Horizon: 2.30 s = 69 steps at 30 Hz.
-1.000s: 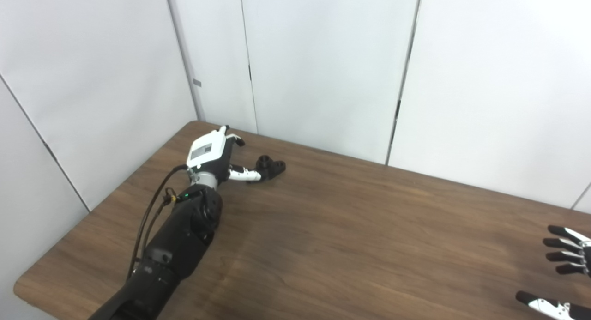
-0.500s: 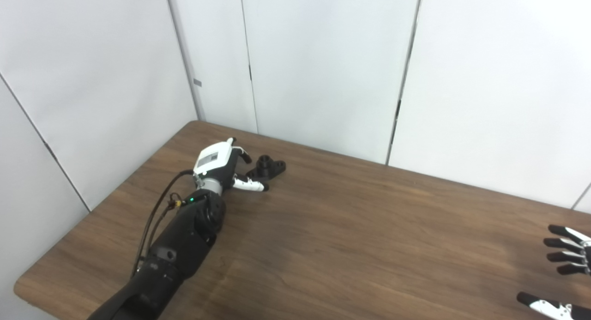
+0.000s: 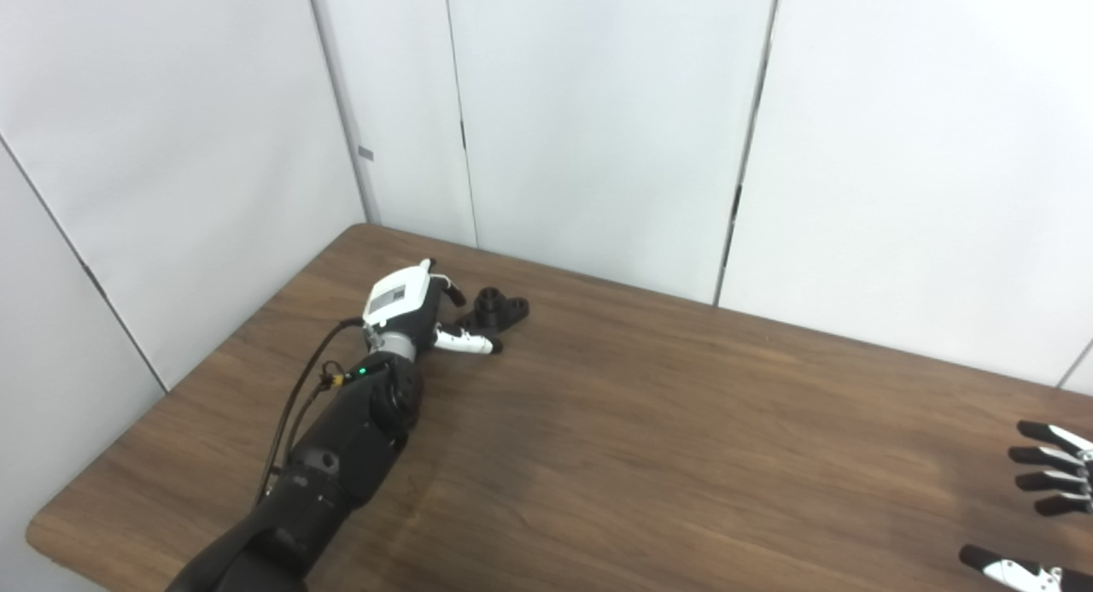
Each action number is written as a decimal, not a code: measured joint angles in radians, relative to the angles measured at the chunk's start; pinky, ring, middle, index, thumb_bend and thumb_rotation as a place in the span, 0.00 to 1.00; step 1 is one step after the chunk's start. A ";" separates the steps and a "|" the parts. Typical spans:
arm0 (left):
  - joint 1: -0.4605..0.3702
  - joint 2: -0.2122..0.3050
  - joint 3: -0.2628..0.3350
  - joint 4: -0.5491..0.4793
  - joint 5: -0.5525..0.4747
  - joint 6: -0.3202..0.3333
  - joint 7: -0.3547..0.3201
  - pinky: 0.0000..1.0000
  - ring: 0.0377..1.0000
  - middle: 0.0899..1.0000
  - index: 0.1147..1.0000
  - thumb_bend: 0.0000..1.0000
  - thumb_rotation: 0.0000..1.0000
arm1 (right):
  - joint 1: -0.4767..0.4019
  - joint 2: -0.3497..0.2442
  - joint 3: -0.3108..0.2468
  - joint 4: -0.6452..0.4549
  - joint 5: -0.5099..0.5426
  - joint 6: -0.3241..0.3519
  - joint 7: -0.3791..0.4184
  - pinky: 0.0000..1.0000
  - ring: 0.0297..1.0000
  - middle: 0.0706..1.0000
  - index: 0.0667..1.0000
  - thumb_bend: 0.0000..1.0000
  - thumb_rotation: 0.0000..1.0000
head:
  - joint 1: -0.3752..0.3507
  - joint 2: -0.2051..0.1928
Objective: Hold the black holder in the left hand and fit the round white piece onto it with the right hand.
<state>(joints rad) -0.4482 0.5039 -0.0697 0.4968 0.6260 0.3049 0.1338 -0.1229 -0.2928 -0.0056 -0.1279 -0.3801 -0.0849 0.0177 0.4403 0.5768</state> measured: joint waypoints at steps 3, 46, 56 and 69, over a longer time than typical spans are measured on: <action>-0.012 0.000 -0.003 0.024 -0.007 -0.006 0.011 1.00 1.00 1.00 0.63 1.00 0.34 | 0.003 -0.001 0.000 -0.006 0.000 0.002 0.002 0.55 0.63 0.70 0.77 0.69 0.00 | -0.011 0.005; 0.025 -0.006 -0.067 0.001 -0.133 -0.194 0.013 1.00 1.00 0.91 0.41 0.52 0.06 | 0.011 -0.001 -0.019 -0.101 -0.024 0.095 0.038 0.54 0.63 0.70 0.76 0.67 0.00 | -0.080 0.044; 0.157 -0.034 -0.182 -0.289 -0.106 -0.248 -0.098 0.99 1.00 0.94 0.42 0.52 0.07 | -0.031 0.004 -0.006 -0.080 -0.032 0.100 0.031 0.51 0.61 0.69 0.75 0.67 0.00 | -0.160 0.061; 0.127 -0.137 -0.350 -0.277 -0.085 -0.469 -0.142 0.96 1.00 0.97 0.42 0.52 0.07 | -0.057 0.007 0.012 -0.034 -0.047 0.057 0.007 0.51 0.62 0.70 0.77 0.63 0.12 | -0.302 0.098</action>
<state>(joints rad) -0.3208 0.3671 -0.4199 0.2201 0.5407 -0.1645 -0.0082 -0.1798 -0.2859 0.0065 -0.1621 -0.4269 -0.0275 0.0246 0.1382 0.6749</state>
